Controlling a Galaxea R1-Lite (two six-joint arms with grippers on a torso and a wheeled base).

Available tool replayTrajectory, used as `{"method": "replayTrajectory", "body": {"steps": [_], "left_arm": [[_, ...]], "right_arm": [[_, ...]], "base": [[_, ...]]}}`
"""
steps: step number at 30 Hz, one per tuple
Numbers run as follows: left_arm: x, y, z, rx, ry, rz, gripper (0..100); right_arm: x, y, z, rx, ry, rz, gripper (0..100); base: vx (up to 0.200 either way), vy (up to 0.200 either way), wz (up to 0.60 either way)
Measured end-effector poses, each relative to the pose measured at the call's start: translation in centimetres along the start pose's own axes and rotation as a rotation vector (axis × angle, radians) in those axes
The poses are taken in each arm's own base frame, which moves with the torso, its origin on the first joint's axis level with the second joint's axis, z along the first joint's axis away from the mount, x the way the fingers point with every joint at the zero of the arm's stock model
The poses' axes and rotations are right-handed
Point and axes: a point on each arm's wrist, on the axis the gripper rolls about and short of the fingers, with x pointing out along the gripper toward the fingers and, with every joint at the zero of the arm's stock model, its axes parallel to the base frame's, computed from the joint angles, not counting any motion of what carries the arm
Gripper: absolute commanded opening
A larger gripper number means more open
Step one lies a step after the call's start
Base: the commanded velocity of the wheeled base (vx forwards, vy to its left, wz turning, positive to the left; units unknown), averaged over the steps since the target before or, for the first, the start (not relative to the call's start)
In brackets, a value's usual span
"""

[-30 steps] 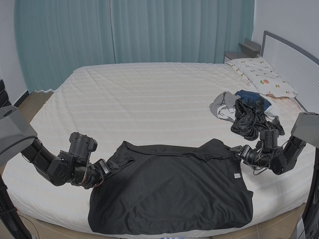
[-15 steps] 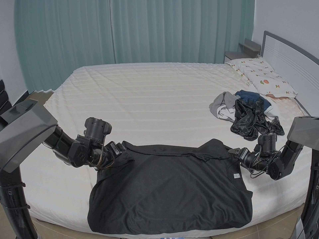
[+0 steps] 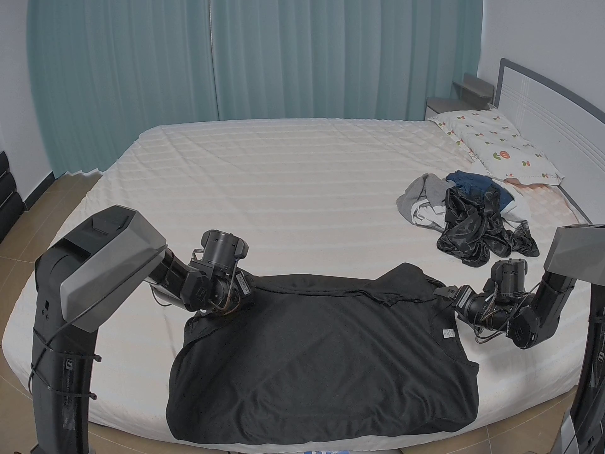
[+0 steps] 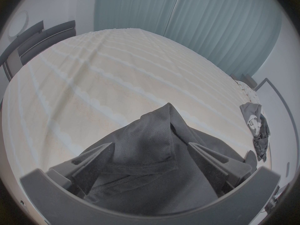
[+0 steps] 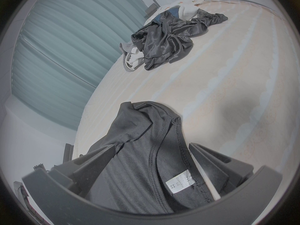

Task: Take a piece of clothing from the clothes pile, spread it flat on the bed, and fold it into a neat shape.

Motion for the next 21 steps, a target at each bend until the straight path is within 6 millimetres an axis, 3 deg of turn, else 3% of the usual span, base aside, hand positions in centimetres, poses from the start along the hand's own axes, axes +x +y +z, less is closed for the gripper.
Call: {"method": "replayTrajectory", "body": {"steps": [7, 8, 21], "left_arm": [[0.6, -0.7, -0.6, 0.052, -0.012, 0.011, 100], [0.7, -0.7, -0.7, 0.065, -0.015, 0.015, 0], [1.4, 0.5, -0.5, 0.143, -0.080, 0.138, 0]], "right_arm": [[-0.2, -0.3, -0.7, -0.005, 0.005, 0.001, 100], [-0.2, -0.3, -0.7, -0.005, 0.007, 0.000, 100], [-0.2, -0.4, -0.9, -0.004, 0.013, -0.005, 100]], "base": [[0.000, 0.000, 0.00], [0.000, 0.000, 0.00], [0.000, 0.000, 0.00]]}}
